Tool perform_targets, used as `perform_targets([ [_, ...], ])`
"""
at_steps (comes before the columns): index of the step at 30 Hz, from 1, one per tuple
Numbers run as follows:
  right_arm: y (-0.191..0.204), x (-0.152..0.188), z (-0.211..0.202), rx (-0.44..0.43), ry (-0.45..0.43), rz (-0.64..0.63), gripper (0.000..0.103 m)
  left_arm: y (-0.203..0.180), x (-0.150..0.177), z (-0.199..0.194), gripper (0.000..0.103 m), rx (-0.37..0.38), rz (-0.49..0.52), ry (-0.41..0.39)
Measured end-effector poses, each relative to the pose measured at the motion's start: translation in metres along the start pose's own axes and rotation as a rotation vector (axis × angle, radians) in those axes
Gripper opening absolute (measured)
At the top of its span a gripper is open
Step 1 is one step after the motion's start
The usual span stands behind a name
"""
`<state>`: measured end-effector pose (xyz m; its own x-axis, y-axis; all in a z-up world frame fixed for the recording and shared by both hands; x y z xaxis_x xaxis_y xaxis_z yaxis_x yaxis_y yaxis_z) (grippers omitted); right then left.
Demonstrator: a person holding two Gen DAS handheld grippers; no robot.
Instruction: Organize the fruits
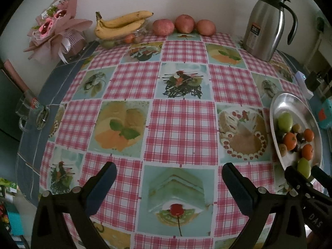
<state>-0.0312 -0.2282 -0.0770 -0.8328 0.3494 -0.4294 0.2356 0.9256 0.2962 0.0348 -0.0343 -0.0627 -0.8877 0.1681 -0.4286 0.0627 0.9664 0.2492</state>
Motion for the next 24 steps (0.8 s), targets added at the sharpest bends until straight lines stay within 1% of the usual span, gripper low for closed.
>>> perform_targets([
  [24, -0.0001, 0.0001, 0.0011, 0.000, 0.003, 0.002, 0.091, 0.0008, 0.0005, 0.0019, 0.103, -0.001, 0.000, 0.005],
])
Point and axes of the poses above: each gripper's, at about its wrist camera, not at the fingertips, and z roughly the way its jaws point, y to its left, x to its underside, the point moved 6 cm from there along z, roughly the way its jaws point, and after that the axes turned 13 degrees about -x, right-handed, at the moved point
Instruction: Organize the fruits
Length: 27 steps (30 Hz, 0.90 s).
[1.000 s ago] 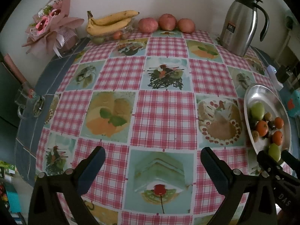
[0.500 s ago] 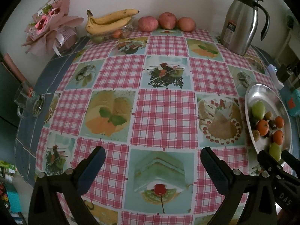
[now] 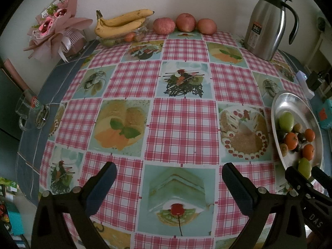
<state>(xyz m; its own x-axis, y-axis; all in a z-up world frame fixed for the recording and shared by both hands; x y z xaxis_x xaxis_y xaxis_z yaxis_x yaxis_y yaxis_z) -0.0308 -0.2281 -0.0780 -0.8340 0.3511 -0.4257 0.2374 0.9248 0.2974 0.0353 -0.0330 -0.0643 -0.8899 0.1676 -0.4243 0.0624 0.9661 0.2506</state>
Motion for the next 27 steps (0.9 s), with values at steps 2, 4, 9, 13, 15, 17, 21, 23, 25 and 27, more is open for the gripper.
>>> perform_targets([
  [2, -0.0001, 0.0000, 0.0001, 0.000, 0.000, 0.000, 0.091, 0.0000, 0.0001, 0.0001, 0.103, 0.001, 0.000, 0.000],
  [4, 0.0000, -0.0006, 0.0001, 0.000, 0.000, 0.000, 0.091, -0.0001, 0.0001, 0.0000, 0.103, 0.000, 0.000, 0.000],
  [9, -0.0004, -0.0001, 0.0005, 0.000, 0.002, 0.000, 0.091, -0.0003, -0.0001, 0.0000, 0.103, 0.000, -0.001, 0.001],
  [13, -0.0007, 0.0009, 0.0010, 0.000, 0.003, 0.000, 0.091, -0.0004, -0.0001, 0.0000, 0.103, 0.000, 0.000, 0.001],
  [15, -0.0010, 0.0010, 0.0013, 0.000, 0.004, 0.001, 0.091, -0.0005, -0.0003, -0.0001, 0.103, 0.000, -0.001, 0.001],
  [17, -0.0011, 0.0007, 0.0012, 0.000, 0.004, 0.001, 0.091, -0.0005, -0.0003, -0.0002, 0.103, -0.001, -0.001, 0.001],
  [21, -0.0012, 0.0011, 0.0009, 0.000, 0.005, 0.001, 0.091, -0.0003, -0.0005, 0.0003, 0.103, 0.000, -0.001, 0.002],
  [23, -0.0013, 0.0002, 0.0009, 0.000, 0.005, 0.001, 0.091, 0.0002, 0.0005, 0.0009, 0.103, -0.001, -0.002, 0.002],
  [25, -0.0013, 0.0012, 0.0009, 0.000, 0.005, 0.000, 0.091, 0.0004, 0.0016, 0.0014, 0.103, -0.001, -0.002, 0.002],
  [27, -0.0013, 0.0003, 0.0010, -0.001, 0.005, 0.000, 0.091, 0.0004, 0.0012, 0.0015, 0.103, 0.000, -0.001, 0.002],
])
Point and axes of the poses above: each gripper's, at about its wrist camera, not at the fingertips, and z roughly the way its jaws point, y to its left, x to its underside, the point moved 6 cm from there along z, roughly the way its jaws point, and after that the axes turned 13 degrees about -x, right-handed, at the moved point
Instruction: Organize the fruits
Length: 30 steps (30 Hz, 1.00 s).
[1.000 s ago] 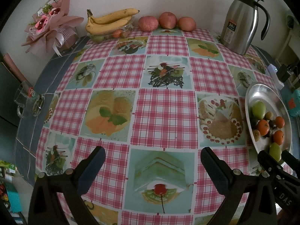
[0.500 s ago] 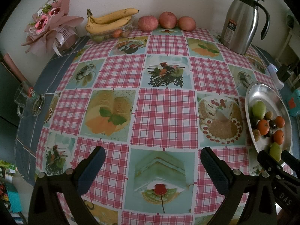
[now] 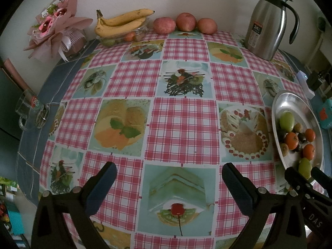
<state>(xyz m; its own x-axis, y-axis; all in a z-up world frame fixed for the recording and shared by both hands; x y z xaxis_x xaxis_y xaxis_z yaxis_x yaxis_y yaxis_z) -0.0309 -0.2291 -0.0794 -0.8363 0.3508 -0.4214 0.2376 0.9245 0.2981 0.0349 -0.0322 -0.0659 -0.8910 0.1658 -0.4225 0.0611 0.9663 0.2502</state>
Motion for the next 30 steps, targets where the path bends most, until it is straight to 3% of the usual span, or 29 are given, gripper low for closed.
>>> perform_targets([
  [22, -0.0001, 0.0011, 0.0008, 0.000, 0.004, 0.001, 0.091, 0.0005, 0.0001, 0.0007, 0.103, -0.004, 0.003, 0.000],
  [30, -0.0027, -0.0005, 0.0018, -0.007, 0.011, 0.013, 0.091, 0.0030, -0.0023, -0.0035, 0.103, -0.023, 0.015, -0.033],
])
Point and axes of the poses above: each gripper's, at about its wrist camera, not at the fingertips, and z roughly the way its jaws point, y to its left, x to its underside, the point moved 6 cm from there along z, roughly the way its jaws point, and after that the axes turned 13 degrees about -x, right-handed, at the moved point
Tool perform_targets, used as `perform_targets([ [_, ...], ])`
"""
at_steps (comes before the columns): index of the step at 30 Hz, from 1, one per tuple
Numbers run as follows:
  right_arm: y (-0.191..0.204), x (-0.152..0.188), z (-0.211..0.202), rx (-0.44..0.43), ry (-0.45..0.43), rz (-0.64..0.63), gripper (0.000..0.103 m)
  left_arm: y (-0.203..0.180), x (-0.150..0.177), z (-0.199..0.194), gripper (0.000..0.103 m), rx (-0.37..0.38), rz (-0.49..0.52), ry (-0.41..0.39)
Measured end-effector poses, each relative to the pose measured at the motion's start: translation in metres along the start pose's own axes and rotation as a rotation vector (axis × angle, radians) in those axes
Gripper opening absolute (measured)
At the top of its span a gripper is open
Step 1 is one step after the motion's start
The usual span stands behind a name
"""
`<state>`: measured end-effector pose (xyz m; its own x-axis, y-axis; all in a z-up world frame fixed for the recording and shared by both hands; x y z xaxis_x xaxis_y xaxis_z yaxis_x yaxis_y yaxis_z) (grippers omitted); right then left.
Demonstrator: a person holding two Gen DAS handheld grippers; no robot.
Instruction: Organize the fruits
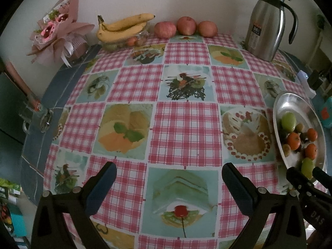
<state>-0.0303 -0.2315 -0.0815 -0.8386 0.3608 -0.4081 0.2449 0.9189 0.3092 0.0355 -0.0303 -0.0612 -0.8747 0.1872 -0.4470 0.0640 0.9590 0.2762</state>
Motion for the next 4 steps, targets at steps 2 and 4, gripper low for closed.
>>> perform_targets([
  [2, -0.0006, 0.0002, 0.0002, -0.001, 0.002, 0.003, 0.091, -0.0007, -0.0001, -0.0002, 0.103, 0.003, 0.004, 0.001],
  [4, -0.0009, 0.0002, -0.0001, -0.001, 0.002, 0.003, 0.091, -0.0010, -0.0008, -0.0005, 0.103, 0.005, 0.004, 0.000],
])
Point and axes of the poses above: each gripper's, at about its wrist camera, not at the fingertips, and z roughly the way its jaws point, y to its left, x to its underside, the point moved 6 cm from there along z, roughly the way its jaws point, and after that the axes turned 13 degrees about -x, right-handed, at the moved point
